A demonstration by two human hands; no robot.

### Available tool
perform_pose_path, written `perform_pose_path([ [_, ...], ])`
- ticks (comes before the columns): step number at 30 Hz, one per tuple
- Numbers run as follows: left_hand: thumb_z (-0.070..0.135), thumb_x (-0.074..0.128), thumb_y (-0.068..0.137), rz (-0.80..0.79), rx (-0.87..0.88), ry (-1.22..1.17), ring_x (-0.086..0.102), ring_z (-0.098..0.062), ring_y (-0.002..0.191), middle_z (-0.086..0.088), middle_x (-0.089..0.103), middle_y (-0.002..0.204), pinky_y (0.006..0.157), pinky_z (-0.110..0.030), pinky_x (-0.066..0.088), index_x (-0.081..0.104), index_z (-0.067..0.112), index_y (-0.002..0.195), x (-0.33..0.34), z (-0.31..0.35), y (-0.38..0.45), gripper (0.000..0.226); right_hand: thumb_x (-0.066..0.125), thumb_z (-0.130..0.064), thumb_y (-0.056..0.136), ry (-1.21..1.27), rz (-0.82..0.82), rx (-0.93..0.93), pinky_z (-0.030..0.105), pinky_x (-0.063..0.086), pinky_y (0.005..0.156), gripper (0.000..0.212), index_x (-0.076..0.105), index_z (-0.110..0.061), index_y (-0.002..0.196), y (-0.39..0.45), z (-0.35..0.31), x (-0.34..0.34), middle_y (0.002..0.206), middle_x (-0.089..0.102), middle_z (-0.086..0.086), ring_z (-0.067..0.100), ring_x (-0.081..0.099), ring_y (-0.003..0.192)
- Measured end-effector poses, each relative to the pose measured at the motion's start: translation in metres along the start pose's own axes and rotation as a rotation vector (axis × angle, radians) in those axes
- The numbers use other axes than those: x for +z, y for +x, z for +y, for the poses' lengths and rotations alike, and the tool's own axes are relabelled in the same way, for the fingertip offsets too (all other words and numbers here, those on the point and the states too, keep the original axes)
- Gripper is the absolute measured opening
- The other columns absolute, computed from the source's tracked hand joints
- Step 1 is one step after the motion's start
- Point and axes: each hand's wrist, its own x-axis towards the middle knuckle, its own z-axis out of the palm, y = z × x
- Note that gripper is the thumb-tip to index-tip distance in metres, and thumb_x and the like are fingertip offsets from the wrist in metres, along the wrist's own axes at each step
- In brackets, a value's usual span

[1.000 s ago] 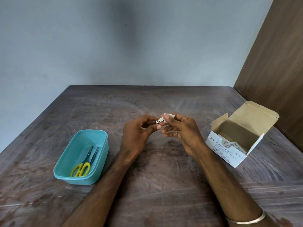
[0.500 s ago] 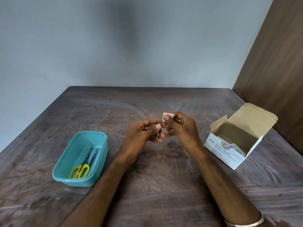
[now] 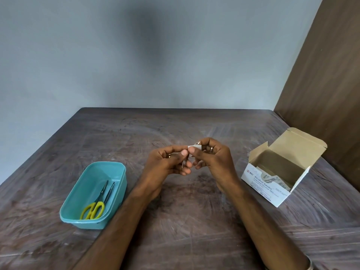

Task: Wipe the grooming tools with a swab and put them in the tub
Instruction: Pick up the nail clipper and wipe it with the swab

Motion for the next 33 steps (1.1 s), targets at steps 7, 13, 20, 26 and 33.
perform_pose_path([
  [7,0.017,0.062,0.092,0.007,-0.013,-0.01,0.069,-0.028,0.069,-0.021,0.072,0.083,0.07,-0.036,0.058,0.072,0.007,0.11,0.0,-0.0001,0.0006,0.023,0.073,-0.019,0.089,-0.03,0.018,-0.005,0.037,0.056,0.06,0.014,0.072,-0.009,0.099,-0.0002,-0.001,-0.0003,0.08,0.076,0.006,0.017,0.066,0.062],
  [13,0.018,0.065,0.088,0.006,-0.018,-0.029,0.068,-0.029,0.068,-0.021,0.071,0.081,0.068,-0.036,0.058,0.073,0.007,0.109,-0.0004,-0.0013,0.0007,0.025,0.081,-0.016,0.08,-0.016,0.001,0.015,0.034,0.054,0.057,0.017,0.07,-0.012,0.092,-0.0009,-0.0002,0.0007,0.08,0.075,0.006,0.02,0.067,0.062],
  [20,0.023,0.068,0.082,0.001,-0.043,-0.048,0.068,-0.029,0.068,-0.022,0.071,0.082,0.07,-0.037,0.058,0.073,0.007,0.109,-0.0016,-0.0006,0.0011,0.032,0.072,-0.023,0.09,-0.041,0.037,0.002,0.035,0.055,0.059,0.013,0.073,-0.011,0.096,-0.0025,-0.0014,0.0019,0.08,0.076,0.008,0.02,0.067,0.063],
  [26,0.02,0.068,0.081,-0.002,-0.071,-0.076,0.068,-0.027,0.065,-0.021,0.071,0.08,0.067,-0.034,0.059,0.073,0.005,0.105,-0.001,0.0,0.0017,0.029,0.065,-0.024,0.095,-0.025,0.027,-0.016,0.033,0.053,0.057,0.018,0.073,-0.009,0.097,-0.0025,-0.0014,0.0017,0.08,0.075,0.007,0.019,0.066,0.061],
  [33,0.009,0.067,0.085,0.078,-0.113,-0.129,0.069,-0.024,0.061,-0.017,0.073,0.081,0.062,-0.03,0.06,0.069,0.003,0.11,-0.001,-0.004,0.0068,0.026,0.061,-0.009,0.097,0.05,-0.032,0.0,0.032,0.058,0.058,0.015,0.07,-0.011,0.108,0.0002,-0.0009,-0.0002,0.083,0.076,0.005,0.02,0.07,0.066],
])
